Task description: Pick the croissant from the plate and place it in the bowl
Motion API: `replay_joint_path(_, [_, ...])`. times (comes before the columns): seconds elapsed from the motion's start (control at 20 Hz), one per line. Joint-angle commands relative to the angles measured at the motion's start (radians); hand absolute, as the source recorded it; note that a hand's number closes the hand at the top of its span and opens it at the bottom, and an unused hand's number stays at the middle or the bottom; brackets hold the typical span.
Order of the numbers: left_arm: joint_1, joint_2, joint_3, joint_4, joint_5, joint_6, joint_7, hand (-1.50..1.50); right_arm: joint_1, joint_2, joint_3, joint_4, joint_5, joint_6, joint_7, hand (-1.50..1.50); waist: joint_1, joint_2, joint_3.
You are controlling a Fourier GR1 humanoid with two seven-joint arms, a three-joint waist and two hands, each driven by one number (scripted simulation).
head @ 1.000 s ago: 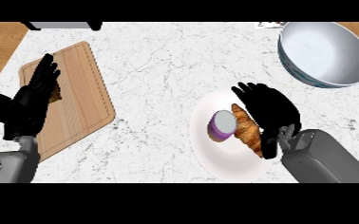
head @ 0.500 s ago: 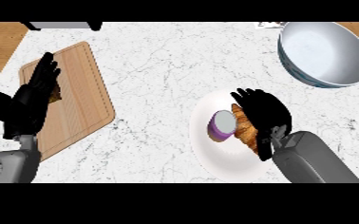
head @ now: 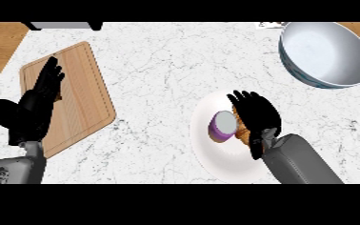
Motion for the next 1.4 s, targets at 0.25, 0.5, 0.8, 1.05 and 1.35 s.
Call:
replay_joint_path(0.25, [-0.011,0.004,0.044,0.009,0.009,-0.063,0.001,0.0,-0.03,0.077,-0.027,0.155,0.06,-0.008,-0.118,1.5,0.0,0.0,0.0])
replay_joint_path(0.5, [0.001,-0.026,0.042,0.015,-0.023,-0.039,-0.013,0.0,-0.033,0.1,-0.057,0.18,0.073,-0.043,-0.171,1.5,-0.001,0.0,0.0])
replay_joint_path(0.8, [0.019,-0.05,0.033,-0.019,-0.037,-0.04,0.0,0.0,-0.084,0.073,-0.112,0.3,0.133,-0.176,-0.282,1.5,0.001,0.001,0.0])
replay_joint_path(1.05, [-0.016,-0.038,0.024,-0.021,-0.033,-0.046,0.013,0.0,-0.248,0.187,-0.438,0.395,0.073,-0.253,0.154,1.5,0.021,0.022,0.001])
replay_joint_path(1.35, [-0.052,-0.04,0.003,-0.023,-0.028,-0.067,0.016,0.0,-0.474,0.166,-0.637,0.514,0.116,-0.423,0.492,1.5,0.069,0.033,0.0])
